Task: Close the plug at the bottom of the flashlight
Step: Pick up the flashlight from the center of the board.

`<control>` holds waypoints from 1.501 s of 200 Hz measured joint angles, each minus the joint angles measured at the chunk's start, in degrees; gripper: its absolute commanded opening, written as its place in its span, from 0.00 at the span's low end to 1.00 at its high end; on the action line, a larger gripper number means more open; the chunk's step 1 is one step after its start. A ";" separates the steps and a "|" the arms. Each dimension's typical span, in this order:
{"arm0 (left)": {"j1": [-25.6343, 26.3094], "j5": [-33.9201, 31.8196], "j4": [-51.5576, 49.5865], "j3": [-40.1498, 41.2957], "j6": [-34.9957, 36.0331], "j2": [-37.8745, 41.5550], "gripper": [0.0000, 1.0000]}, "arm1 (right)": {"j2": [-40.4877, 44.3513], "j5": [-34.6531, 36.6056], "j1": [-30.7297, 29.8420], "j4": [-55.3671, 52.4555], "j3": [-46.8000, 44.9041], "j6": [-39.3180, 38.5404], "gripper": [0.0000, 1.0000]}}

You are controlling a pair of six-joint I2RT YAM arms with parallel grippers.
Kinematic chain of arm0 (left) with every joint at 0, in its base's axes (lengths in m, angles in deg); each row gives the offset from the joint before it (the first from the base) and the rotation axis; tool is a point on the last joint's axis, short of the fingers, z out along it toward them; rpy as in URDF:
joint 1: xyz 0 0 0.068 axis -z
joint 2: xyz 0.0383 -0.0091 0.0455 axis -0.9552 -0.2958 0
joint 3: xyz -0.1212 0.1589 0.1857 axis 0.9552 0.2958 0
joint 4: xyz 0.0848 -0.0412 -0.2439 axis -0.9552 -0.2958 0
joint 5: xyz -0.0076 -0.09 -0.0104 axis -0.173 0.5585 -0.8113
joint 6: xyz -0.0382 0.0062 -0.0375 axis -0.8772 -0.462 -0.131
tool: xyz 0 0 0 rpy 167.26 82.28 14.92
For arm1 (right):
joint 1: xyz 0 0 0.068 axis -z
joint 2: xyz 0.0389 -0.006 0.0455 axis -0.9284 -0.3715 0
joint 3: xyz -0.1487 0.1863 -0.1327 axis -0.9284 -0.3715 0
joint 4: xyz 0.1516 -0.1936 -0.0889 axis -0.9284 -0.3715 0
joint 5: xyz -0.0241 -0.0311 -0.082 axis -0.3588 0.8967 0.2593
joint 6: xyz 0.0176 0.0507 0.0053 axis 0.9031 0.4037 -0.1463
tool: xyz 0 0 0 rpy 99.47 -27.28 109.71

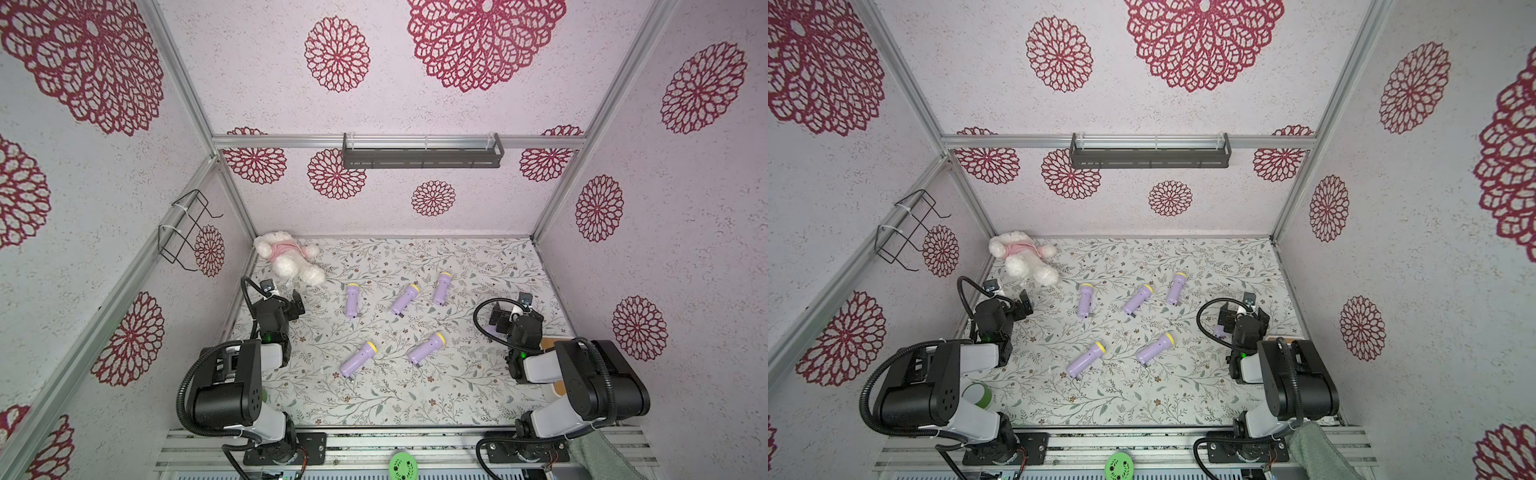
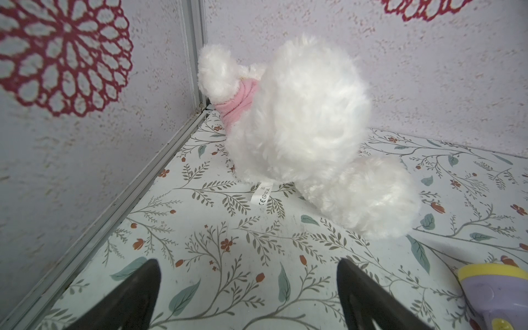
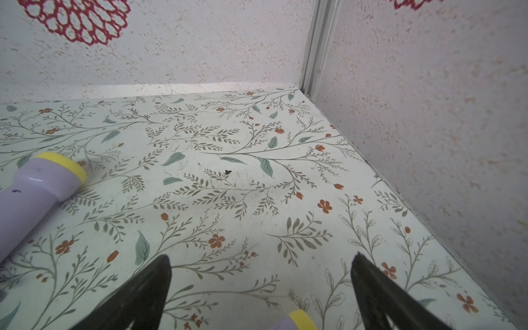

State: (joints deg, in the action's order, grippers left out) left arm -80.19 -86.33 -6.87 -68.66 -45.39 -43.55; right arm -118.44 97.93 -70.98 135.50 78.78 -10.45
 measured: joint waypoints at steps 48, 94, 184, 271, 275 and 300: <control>0.00 0.00 0.00 0.00 0.00 0.00 0.97 | 0.00 -0.39 0.00 -0.02 0.00 0.02 0.99; 0.00 -0.07 0.00 0.00 0.02 0.00 0.97 | 12.74 0.11 -0.04 -7.80 -0.57 0.33 0.99; 8.44 -13.66 -30.42 -21.62 -8.28 16.20 0.97 | 28.48 -18.34 -0.04 -21.77 14.32 29.55 0.99; 3.08 -3.54 -44.57 -20.15 -34.73 26.01 0.97 | 16.02 -38.91 1.07 -18.91 16.92 52.00 0.99; 3.82 -3.80 -44.96 -20.15 -34.77 26.01 0.97 | 15.43 -39.47 1.57 -18.01 16.79 53.18 0.99; 8.72 -6.10 -48.00 -20.31 -34.67 25.94 0.97 | 14.23 -40.61 4.04 -16.39 15.10 54.05 0.99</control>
State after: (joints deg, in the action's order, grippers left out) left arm -71.47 -92.43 -54.86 -88.96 -80.06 -17.61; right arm -104.22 57.32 -66.93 119.11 93.89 43.60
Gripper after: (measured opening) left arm 0.973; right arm 0.989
